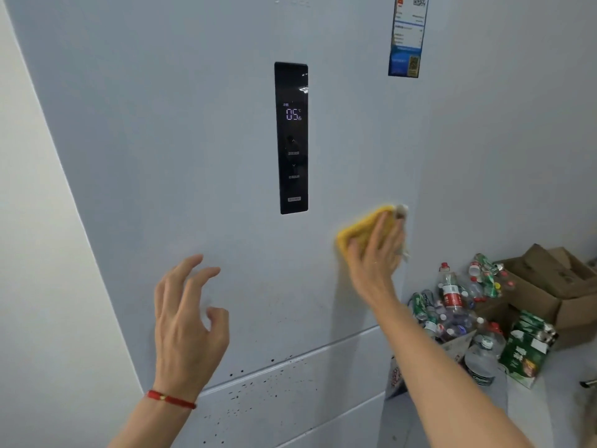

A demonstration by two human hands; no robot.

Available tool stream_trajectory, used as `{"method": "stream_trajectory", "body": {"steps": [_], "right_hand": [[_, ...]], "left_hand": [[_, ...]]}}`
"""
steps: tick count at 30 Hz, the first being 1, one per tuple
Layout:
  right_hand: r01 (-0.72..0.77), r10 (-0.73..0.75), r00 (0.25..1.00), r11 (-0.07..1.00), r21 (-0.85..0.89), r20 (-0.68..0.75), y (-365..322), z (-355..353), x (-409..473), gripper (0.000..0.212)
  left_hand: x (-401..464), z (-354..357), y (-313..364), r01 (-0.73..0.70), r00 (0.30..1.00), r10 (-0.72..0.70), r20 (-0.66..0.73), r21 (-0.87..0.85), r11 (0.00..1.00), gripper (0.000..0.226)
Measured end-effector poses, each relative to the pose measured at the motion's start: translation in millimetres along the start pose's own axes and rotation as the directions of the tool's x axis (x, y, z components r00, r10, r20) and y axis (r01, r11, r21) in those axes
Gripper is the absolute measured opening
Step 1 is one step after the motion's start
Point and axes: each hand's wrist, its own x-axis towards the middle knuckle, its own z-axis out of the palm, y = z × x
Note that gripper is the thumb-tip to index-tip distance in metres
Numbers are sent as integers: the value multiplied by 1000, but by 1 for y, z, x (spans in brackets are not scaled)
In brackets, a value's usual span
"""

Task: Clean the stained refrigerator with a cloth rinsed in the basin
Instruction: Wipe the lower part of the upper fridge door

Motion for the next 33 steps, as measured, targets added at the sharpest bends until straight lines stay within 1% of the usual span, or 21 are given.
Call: {"method": "stream_trajectory", "body": {"steps": [2,4,5,7,8,10,11,13,15,17,19,22,23,24,25,27,28,30,31,32,33], "right_hand": [[-171,173,985,978,122,-4,17,-15,14,82],[-340,343,938,903,263,35,22,-19,16,79],[-404,407,912,865,298,54,17,-13,11,77],[-453,462,886,843,290,42,1,7,-9,77],[-426,436,899,859,285,28,-14,22,-24,79],[-312,324,946,914,259,-2,-52,56,-60,81],[-225,237,971,948,227,-27,-74,72,-76,81],[-28,36,998,990,138,-53,-122,100,-107,81],[203,-203,977,979,-2,-59,-172,126,-139,82],[451,-463,885,877,-167,-39,-208,154,-172,78],[617,-633,774,754,-224,0,-216,166,-189,72],[819,-833,538,482,-311,129,-171,150,-171,72],[835,-844,507,431,-342,172,-151,141,-160,75],[815,-822,538,452,-362,186,-131,131,-150,80],[763,-774,613,527,-376,159,-110,122,-139,84],[596,-620,782,710,-376,68,-79,110,-125,86],[507,-530,847,788,-349,33,-68,106,-123,86],[300,-316,947,933,-201,-51,-64,105,-122,83],[147,-154,983,986,-77,-103,-74,107,-124,82],[-18,27,988,998,66,-149,-90,113,-127,80],[-150,182,968,971,184,-172,-114,122,-133,78]], "left_hand": [[-4,-12,-14,31,997,-29,-65,21,999,48],[-9,-21,-28,78,989,-75,-125,24,997,50],[-11,-26,-35,117,982,-115,-150,3,993,52],[-13,-28,-43,231,954,-243,-175,-83,969,62],[-13,-29,-48,312,927,-330,-177,-123,942,67],[-16,-32,-58,469,854,-495,-156,-178,865,70],[-17,-33,-63,510,832,-538,-136,-193,838,70],[-19,-34,-69,522,829,-550,-103,-211,826,68],[-19,-36,-71,500,839,-535,-96,-251,829,56],[-16,-44,-74,522,817,-571,-79,-320,791,46],[-11,-52,-79,553,789,-612,-42,-383,739,44],[-8,-56,-80,538,800,-599,-35,-399,743,40],[-8,-55,-78,531,807,-589,-32,-394,750,39],[-10,-55,-76,530,811,-584,-22,-395,750,40],[-12,-54,-73,529,813,-582,-8,-406,745,41],[-16,-58,-73,524,817,-576,17,-437,731,43],[-19,-61,-75,524,818,-574,40,-465,713,43],[-22,-70,-80,522,824,-557,104,-521,675,45],[-24,-75,-84,529,826,-545,147,-540,655,47],[-25,-79,-89,544,820,-539,193,-555,629,49],[-28,-84,-94,564,811,-538,232,-558,609,49]]}}
